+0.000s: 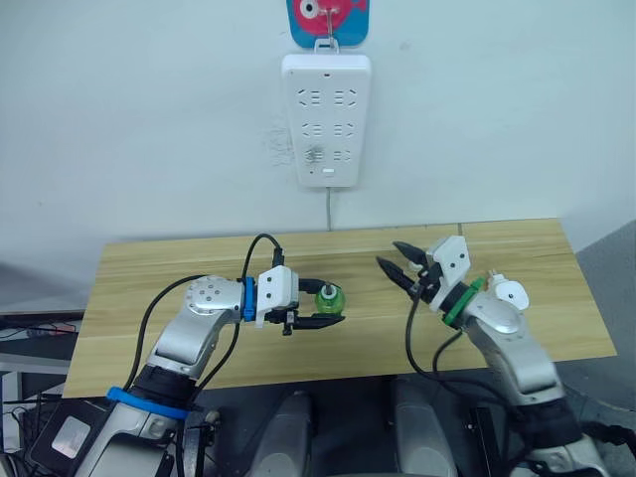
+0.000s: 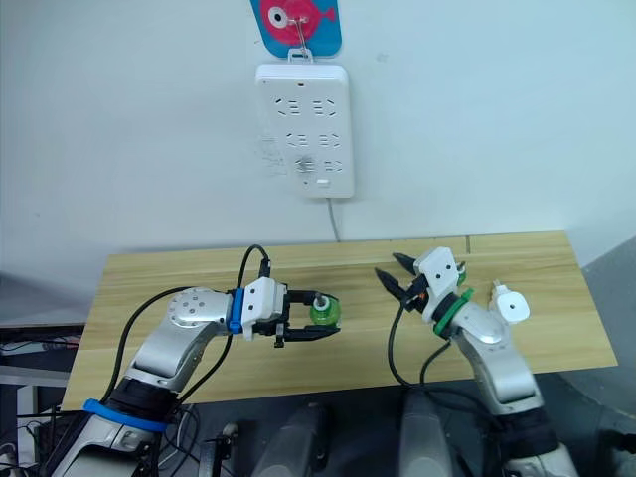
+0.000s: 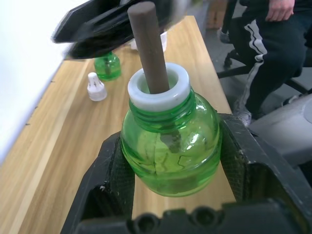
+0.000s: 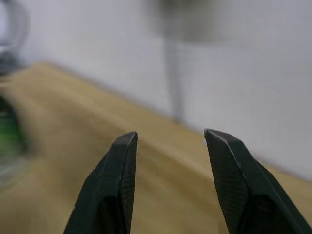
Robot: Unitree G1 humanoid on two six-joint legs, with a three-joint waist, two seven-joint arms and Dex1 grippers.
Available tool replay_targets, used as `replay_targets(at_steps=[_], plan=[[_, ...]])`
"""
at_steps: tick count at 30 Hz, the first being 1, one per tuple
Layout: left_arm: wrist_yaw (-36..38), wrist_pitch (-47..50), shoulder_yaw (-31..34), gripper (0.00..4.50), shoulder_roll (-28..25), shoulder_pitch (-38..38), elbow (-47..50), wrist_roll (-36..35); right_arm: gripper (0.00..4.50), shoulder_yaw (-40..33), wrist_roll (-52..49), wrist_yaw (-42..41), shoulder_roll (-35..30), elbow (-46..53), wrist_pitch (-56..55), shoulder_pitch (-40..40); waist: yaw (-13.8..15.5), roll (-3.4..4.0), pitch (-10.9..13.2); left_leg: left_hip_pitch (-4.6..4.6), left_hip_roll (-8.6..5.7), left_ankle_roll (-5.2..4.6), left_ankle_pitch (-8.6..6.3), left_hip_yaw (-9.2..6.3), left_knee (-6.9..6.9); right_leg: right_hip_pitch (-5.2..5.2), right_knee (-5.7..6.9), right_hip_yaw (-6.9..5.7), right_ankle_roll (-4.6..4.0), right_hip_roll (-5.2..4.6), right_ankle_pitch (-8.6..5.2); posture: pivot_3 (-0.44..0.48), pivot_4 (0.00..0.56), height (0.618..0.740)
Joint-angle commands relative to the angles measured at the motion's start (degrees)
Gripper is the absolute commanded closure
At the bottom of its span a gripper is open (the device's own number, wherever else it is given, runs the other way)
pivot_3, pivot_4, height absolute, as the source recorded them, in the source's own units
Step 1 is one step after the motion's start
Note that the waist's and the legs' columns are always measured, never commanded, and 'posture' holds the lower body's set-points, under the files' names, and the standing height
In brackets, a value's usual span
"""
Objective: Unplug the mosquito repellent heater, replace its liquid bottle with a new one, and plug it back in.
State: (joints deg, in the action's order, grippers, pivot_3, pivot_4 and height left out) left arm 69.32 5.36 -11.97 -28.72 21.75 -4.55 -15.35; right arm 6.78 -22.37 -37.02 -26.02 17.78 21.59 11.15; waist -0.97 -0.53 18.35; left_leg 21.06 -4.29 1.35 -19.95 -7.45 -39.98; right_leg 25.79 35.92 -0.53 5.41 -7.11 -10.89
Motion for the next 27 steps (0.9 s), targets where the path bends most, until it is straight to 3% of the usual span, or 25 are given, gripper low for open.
replay_targets(at_steps=[1, 4, 7, 24, 27], plan=[[-0.19, -3.20, -0.02, 2.25, 1.63, 1.65, -1.46, 0.22, 2.26, -0.09, -9.73, -7.90, -5.94, 9.42, 10.53, 0.81, 0.38, -0.04, -0.07, 0.00, 0.00, 0.02, 0.01, -0.01, 0.00, 0.00, 0.00, -0.01, 0.00, 0.00, 0.00, 0.070, 0.265, 0.740], [-0.23, -4.19, -0.15, 2.25, 2.91, 2.88, -2.37, 0.30, 2.26, 0.61, -11.97, -9.00, -7.75, 11.37, 14.03, 3.05, 0.58, -0.23, -0.33, 0.00, 0.03, 0.03, 0.02, 0.02, 0.01, 0.01, 0.00, -0.02, 0.00, 0.00, 0.00, 0.069, 0.243, 0.740], [-0.60, -4.48, -0.24, 2.25, 3.88, 3.84, -2.86, 0.58, 2.26, 2.70, -9.85, -7.13, -5.40, 10.34, 13.70, 5.08, 0.93, -0.37, -0.58, 0.01, 0.02, 0.06, 0.03, 0.04, 0.00, 0.02, -0.01, -0.02, 0.01, -0.01, 0.01, 0.077, 0.224, 0.740], [-1.61, -1.94, -0.60, 2.25, 4.98, 2.82, 0.71, -0.01, 2.26, 8.16, -2.25, -6.32, 1.77, 4.82, 9.18, 8.16, 1.42, -0.63, -1.47, 0.03, -0.02, 0.13, 0.07, -0.02, -0.01, 0.05, 0.00, -0.07, 0.01, -0.03, 0.01, 0.079, 0.240, 0.740], [-1.56, -1.89, -0.54, 2.25, 5.09, 2.94, 0.47, -0.04, 2.88, 8.54, -0.65, -6.35, 2.07, 4.33, 7.61, 8.07, 1.40, -0.63, -1.48, 0.03, -0.02, 0.13, 0.07, -0.02, -0.02, 0.05, 0.01, -0.07, 0.01, -0.03, 0.01, 0.079, 0.240, 0.740]])
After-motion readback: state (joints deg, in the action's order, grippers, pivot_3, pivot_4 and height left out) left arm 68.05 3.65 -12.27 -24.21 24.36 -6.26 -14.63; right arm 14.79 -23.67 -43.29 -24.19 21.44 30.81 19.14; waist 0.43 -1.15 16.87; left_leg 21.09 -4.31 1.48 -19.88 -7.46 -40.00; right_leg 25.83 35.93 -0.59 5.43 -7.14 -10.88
